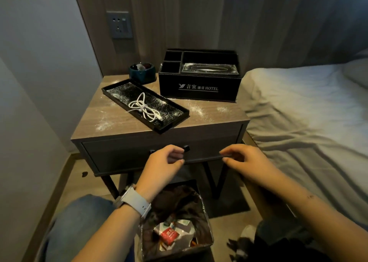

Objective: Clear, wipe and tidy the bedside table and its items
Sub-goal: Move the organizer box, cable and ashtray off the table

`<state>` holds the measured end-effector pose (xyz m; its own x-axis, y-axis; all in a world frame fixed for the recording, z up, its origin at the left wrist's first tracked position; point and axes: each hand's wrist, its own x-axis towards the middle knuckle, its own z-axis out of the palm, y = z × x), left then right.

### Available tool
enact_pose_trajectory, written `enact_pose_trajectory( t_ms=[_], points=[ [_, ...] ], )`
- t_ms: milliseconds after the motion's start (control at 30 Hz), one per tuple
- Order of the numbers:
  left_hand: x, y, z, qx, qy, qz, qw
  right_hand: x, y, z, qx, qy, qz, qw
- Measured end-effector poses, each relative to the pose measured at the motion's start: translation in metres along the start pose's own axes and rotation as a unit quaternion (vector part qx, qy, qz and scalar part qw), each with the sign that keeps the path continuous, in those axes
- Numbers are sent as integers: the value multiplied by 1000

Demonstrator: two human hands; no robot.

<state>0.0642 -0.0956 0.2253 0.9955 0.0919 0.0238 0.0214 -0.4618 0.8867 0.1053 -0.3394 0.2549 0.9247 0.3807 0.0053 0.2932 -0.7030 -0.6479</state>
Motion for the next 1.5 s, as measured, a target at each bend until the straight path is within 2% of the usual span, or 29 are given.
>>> enact_pose_trajectory(
  t_ms=[167, 300, 367, 433, 633, 700, 833, 933, 1033, 1167, 1333, 1500],
  points=[
    [10, 24, -33, -34, 57, 54, 996, 17, -29, -16, 25, 69, -42, 996],
    [29, 38, -60, -68, 86, 74, 991, 46, -44, -33, 4, 115, -64, 991],
    [46, 46, -70, -77, 98, 80, 989, 65, -43, -45, 14, 137, -47, 989],
    [69, 55, -77, -79, 119, 82, 986, 87, -38, -55, 79, 168, -5, 983],
    [149, 79, -95, -121, 186, 39, 974, 156, -20, -89, 264, 249, 97, 927],
    [178, 84, -98, -115, 186, -5, 976, 179, -12, -100, 312, 220, 141, 914],
    [224, 86, -95, -33, 127, -93, 987, 217, -1, -119, 367, 85, 220, 900],
    [240, 81, -87, -7, 81, -123, 989, 237, 11, -126, 358, 27, 232, 904],
    [245, 72, -84, 13, 81, -119, 990, 248, 23, -130, 346, -7, 232, 909],
    [247, 59, -81, 15, 118, -89, 989, 257, 35, -128, 394, -23, 231, 889],
    [247, 57, -75, -46, 156, -90, 983, 263, 40, -120, 442, -34, 228, 867],
    [238, 62, -63, -96, 185, -72, 975, 257, 35, -108, 472, 26, 206, 856]
  ],
)
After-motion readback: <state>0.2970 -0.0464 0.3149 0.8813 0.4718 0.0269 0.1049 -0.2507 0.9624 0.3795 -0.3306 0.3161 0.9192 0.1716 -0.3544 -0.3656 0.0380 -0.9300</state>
